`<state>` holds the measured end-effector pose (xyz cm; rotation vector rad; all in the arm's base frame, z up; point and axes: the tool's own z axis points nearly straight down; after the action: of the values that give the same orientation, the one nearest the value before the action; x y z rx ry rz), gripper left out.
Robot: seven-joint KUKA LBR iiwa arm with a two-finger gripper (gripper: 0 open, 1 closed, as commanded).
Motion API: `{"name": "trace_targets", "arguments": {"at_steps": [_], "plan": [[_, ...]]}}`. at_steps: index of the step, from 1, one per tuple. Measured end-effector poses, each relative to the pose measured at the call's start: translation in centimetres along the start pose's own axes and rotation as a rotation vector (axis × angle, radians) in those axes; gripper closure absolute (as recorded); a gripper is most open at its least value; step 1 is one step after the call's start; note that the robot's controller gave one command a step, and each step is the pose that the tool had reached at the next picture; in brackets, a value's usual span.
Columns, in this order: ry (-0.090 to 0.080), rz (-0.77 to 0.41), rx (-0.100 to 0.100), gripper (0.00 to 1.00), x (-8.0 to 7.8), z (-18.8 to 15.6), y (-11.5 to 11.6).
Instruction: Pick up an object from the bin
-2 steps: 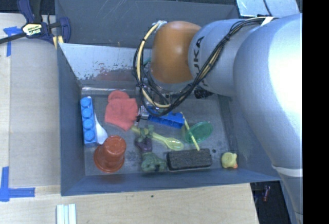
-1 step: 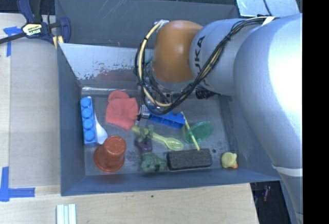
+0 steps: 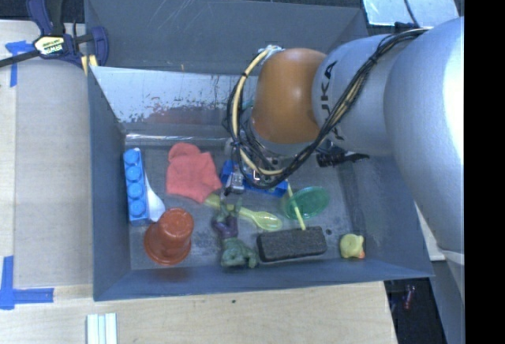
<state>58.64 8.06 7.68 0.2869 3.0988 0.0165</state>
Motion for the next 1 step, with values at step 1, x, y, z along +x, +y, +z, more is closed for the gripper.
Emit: {"name": "trace_targets", "arguments": {"at_steps": [1], "plan": [[0.001, 0.05, 0.002, 1.0, 1.95, -0.68, -1.11]]}}
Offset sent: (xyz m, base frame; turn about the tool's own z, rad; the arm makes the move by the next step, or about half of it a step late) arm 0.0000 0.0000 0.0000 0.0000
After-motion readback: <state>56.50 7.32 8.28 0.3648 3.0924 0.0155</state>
